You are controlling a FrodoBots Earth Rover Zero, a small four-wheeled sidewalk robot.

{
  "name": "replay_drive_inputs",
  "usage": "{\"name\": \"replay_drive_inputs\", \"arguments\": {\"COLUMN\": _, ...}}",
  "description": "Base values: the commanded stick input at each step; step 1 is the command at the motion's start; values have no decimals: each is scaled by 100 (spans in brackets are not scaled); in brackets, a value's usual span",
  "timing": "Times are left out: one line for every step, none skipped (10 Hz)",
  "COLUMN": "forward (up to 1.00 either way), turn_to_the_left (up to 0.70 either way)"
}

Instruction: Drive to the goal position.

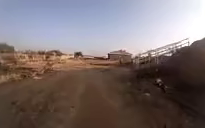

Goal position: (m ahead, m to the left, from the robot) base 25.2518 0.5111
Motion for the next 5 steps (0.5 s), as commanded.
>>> {"name": "replay_drive_inputs", "arguments": {"forward": 70, "turn_to_the_left": 5}}
{"name": "replay_drive_inputs", "arguments": {"forward": 70, "turn_to_the_left": 0}}
{"name": "replay_drive_inputs", "arguments": {"forward": 70, "turn_to_the_left": 0}}
{"name": "replay_drive_inputs", "arguments": {"forward": 70, "turn_to_the_left": 0}}
{"name": "replay_drive_inputs", "arguments": {"forward": 70, "turn_to_the_left": 0}}
